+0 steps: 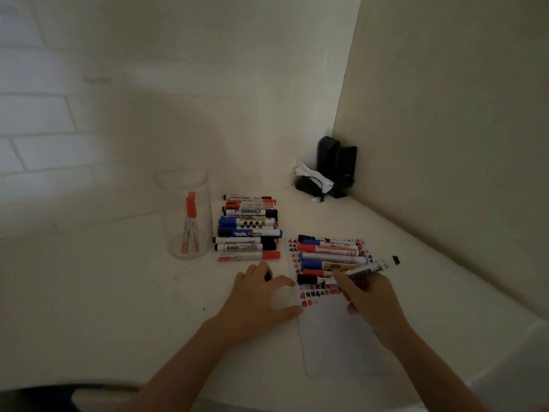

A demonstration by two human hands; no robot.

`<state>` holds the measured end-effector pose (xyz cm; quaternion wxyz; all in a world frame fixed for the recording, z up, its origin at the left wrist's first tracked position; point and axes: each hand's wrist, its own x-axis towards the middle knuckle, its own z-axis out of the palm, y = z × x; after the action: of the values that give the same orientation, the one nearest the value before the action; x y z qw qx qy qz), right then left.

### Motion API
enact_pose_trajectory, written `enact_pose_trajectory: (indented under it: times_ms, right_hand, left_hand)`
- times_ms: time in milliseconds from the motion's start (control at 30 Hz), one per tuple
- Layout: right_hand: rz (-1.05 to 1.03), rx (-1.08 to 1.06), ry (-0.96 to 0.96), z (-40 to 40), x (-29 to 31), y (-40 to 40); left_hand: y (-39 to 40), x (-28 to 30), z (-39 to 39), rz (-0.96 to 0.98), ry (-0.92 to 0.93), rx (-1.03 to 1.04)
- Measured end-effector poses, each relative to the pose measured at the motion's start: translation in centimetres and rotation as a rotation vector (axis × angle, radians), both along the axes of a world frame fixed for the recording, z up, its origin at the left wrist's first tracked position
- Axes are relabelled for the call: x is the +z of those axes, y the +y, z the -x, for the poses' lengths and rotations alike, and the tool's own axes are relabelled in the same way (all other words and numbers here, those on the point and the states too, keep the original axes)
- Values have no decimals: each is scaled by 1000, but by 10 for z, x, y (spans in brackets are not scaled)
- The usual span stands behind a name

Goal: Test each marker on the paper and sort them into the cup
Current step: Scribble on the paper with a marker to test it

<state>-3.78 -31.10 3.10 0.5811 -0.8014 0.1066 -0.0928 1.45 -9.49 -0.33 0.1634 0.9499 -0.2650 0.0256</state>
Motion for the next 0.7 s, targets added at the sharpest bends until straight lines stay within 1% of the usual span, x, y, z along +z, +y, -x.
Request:
enact_pose_trajectory:
  times_ms: [67,133,200,300,567,700]
  right_hand:
    - [106,-3,-7,-8,-6,6]
    - [229,-55,-24,-10,-18,10]
    - [292,-110,-54,-7,-27,12]
    - [302,-134,-91,-3,-30,10]
    - [363,-97,-67,-7,-36,7]
    - [373,-94,-82,-5,-33,10]
  left_hand:
    - [-4,-3,-2,-18,-23,13]
    - [-4,-8,-2,-25,-44,28]
    - [-3,-11,-3,-26,-73,35]
    - [-3,-12,-3,-27,-97,50]
    - [-4,-14,-4,-13,-81,58]
    - [-3,-14,-3,-5,-103,53]
